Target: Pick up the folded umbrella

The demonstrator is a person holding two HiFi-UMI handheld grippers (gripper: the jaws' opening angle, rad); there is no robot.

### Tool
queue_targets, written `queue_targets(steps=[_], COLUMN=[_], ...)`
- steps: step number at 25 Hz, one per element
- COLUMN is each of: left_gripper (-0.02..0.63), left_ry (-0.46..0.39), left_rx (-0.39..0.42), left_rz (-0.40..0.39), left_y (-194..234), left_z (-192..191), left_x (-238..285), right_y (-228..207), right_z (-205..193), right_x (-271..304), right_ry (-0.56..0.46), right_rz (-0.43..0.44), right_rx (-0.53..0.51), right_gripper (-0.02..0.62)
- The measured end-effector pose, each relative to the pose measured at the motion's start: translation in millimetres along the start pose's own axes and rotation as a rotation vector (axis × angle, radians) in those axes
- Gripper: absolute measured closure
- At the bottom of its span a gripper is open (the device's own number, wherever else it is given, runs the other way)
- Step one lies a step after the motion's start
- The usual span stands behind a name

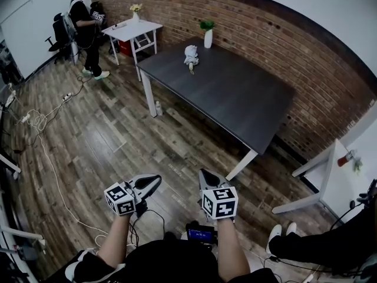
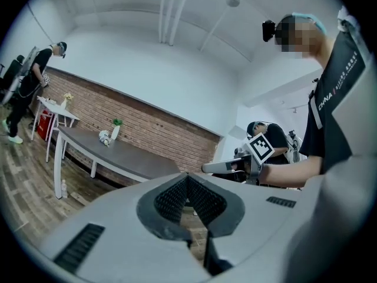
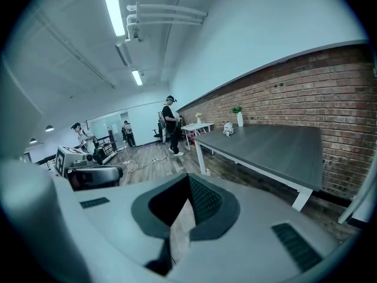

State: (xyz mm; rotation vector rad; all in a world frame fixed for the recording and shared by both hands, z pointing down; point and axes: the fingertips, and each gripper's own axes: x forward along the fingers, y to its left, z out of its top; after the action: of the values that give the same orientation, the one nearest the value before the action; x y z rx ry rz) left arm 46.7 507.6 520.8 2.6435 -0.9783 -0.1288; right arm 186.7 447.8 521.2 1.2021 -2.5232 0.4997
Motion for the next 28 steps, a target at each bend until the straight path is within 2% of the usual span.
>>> queue_targets(steps=[15, 21, 25, 28], left_gripper=[0.604, 0.603, 0.603, 0.604], left_ry=[-0.011, -0.026, -0.041, -0.044], left_rx=[0.000, -0.002, -0.010, -0.017], left_rz=[0.071, 0.121, 0.181, 0.181], left_y=[28.0, 32.5, 44.1, 54.4], left_z=[23.9, 22.8, 25.2, 26.4], left_x=[67.6, 91.3, 100.5, 108.3], right_y=[-72.4, -100.7, -116.1, -127.7], right_z=[38.5, 37.7, 33.6, 32.6], right_x=[27.2, 34.8, 42.0, 47.7], right_ry=[-0.019, -0.008, 0.004, 0.010], right_rz=[0.045, 0.065, 0.067, 0.064], right_rx=[0.023, 0.034, 0.041, 0.054], right_gripper=[0.588, 0.588, 0.588, 0.588])
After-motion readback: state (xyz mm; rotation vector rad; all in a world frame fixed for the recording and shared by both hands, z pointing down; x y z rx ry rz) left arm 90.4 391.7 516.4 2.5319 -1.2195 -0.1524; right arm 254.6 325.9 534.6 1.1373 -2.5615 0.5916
